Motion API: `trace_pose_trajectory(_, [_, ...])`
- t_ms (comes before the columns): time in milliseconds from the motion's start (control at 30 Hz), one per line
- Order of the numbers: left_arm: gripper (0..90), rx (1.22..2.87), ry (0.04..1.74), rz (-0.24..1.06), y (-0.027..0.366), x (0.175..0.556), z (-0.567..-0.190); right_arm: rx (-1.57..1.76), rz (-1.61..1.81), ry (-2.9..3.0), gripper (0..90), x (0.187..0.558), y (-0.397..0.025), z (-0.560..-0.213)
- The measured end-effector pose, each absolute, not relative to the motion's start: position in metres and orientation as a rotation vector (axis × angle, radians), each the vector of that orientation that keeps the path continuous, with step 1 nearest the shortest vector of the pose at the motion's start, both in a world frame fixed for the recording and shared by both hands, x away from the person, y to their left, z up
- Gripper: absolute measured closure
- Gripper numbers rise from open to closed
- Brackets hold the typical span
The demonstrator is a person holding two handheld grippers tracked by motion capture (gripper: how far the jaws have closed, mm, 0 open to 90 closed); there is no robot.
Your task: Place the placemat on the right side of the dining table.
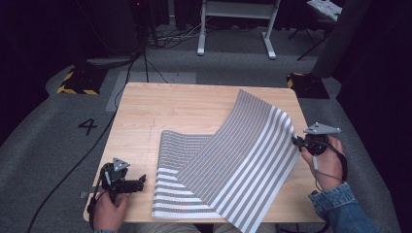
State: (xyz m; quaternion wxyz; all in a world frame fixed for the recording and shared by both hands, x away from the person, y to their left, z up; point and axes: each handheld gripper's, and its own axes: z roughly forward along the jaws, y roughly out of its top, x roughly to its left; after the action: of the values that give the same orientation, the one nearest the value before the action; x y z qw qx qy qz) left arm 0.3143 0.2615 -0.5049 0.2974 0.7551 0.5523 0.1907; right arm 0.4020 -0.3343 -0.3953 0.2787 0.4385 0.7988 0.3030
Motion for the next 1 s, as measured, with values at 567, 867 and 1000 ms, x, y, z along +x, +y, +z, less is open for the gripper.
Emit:
trace_pose_trajectory(567, [0.1, 2.007, 1.473, 0.508, 0.261, 0.318, -0.505, 1.004, 0.635, 1.808, 60.8, 0.486, -0.348, -0.352])
trace_pose_trajectory(867, [0.1, 2.004, 1.475, 0.507, 0.261, 0.319, -0.505, 1.049, 0.701, 1.841, 54.8, 0.463, -0.347, -0.365])
trace_pose_trajectory(1000, [0.2, 2.001, 1.48, 0.511, 0.261, 0.319, -0.505, 1.054, 0.78, 1.88, 51.9, 0.442, -0.338, -0.364])
